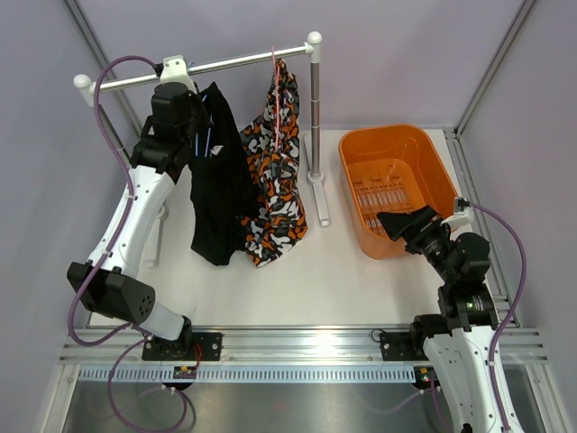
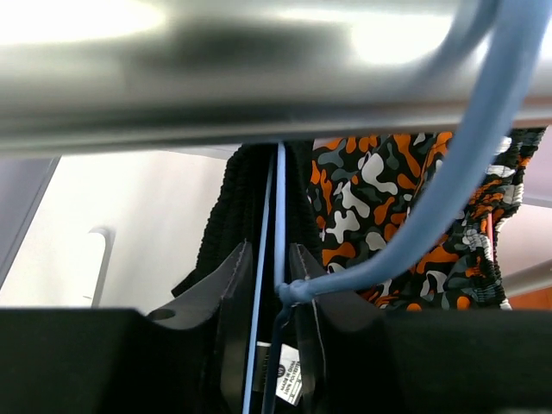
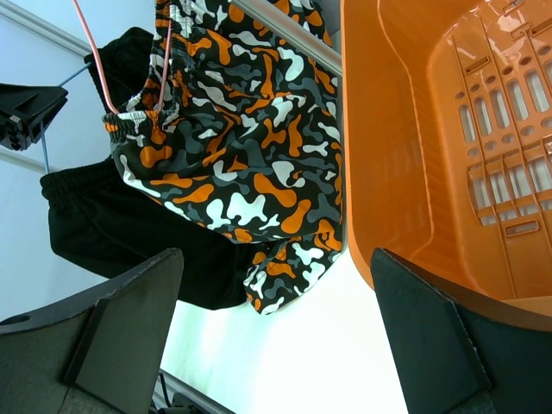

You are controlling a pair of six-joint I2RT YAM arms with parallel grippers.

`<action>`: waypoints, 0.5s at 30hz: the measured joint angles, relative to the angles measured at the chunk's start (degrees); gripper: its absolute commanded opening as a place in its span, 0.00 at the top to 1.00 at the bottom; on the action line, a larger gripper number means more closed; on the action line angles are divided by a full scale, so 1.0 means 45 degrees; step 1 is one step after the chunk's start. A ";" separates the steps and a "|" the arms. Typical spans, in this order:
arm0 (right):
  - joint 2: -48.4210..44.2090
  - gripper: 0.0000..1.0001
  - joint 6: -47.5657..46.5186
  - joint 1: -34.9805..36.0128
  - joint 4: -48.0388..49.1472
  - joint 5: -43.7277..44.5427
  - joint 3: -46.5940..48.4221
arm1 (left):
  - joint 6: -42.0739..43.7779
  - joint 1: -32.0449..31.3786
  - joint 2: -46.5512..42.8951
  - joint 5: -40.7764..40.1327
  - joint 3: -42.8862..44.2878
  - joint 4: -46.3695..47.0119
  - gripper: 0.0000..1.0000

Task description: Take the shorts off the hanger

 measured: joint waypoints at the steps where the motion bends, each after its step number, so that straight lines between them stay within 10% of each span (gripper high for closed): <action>1: 0.0000 0.00 0.0000 0.0000 0.0000 0.0000 0.0000 | 0.0000 -0.0005 0.0034 0.0000 0.0049 -0.0010 0.76; 8: 0.0000 0.01 -0.0092 0.0000 -0.0005 0.0005 0.0000 | -0.0010 -0.0010 0.0058 0.0034 0.0151 -0.0097 0.99; 15: 0.0000 0.00 -0.0131 0.0000 -0.0005 0.0005 0.0000 | 0.0039 -0.0039 0.0068 0.0068 0.1064 -0.0748 1.00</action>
